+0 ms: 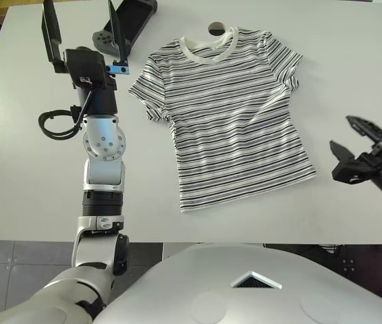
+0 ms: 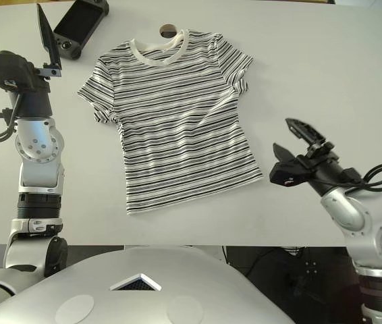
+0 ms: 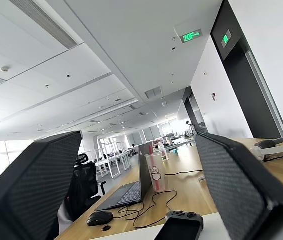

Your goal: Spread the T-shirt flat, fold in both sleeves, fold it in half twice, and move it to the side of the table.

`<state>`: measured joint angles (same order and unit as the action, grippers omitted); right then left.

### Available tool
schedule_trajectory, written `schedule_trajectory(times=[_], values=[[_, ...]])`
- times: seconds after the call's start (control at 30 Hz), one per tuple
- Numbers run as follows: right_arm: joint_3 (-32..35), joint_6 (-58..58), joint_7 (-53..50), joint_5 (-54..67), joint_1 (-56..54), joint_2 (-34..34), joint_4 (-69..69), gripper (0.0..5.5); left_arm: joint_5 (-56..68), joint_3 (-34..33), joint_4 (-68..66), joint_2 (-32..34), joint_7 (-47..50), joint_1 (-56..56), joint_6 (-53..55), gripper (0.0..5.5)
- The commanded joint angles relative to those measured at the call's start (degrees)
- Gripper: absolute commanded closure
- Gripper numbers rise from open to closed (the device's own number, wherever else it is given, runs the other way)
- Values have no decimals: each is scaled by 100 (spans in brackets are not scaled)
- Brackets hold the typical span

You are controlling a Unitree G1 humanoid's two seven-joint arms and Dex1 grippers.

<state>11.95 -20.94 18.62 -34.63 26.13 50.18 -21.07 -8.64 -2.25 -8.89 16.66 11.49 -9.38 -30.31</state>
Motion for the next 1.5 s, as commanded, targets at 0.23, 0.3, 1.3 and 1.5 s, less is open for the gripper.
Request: schedule_trajectory(times=[0.23,0.3,1.3,1.5], values=[[-1871,-297,431,-558,-1394,-589,829,206,-25,-2,-215,-239,-230,-63,-112,133],[-2068,-329,319,-655,-1540,-676,1225,206,-38,12,-316,-277,-247,-118,-160,133],[-1250,-577,388,-240,1582,-167,-259,206,-79,-389,-508,175,-599,-259,-364,133],[-942,-626,419,-262,1772,-99,-241,206,-168,-455,-444,294,-571,-300,-374,133]])
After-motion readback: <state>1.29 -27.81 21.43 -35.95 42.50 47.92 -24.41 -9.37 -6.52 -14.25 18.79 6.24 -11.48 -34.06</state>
